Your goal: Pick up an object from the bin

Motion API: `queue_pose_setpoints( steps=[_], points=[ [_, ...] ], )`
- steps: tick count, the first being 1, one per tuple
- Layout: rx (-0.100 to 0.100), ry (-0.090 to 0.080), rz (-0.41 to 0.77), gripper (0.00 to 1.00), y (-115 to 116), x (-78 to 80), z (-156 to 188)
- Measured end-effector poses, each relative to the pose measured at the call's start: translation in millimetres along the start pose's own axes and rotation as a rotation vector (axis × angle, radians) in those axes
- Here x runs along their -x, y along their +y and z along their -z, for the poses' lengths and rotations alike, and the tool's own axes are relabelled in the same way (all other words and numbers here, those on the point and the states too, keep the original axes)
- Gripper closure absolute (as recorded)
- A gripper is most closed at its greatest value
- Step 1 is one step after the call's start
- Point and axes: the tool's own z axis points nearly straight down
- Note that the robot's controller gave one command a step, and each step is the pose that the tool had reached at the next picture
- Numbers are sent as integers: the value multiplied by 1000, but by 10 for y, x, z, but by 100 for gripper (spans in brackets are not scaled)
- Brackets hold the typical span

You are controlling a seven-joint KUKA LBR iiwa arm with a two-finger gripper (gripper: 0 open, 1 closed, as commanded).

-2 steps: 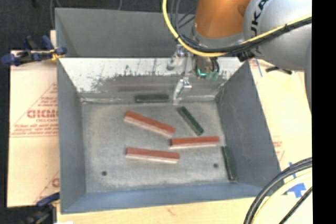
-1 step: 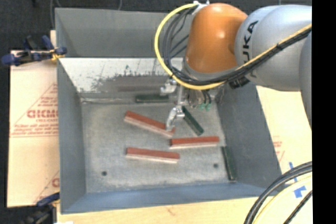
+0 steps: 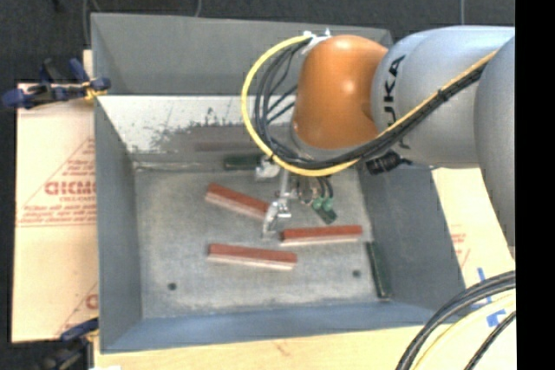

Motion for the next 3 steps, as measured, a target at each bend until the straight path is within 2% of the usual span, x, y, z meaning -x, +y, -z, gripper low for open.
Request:
queue_pose_setpoints(
  steps=[1,2,3],
  points=[
    [0,-16,16,0,69,389,-266],
    [3,-13,-309,100,144,240,-830],
    [3,-13,-309,100,144,240,-830]
  ],
)
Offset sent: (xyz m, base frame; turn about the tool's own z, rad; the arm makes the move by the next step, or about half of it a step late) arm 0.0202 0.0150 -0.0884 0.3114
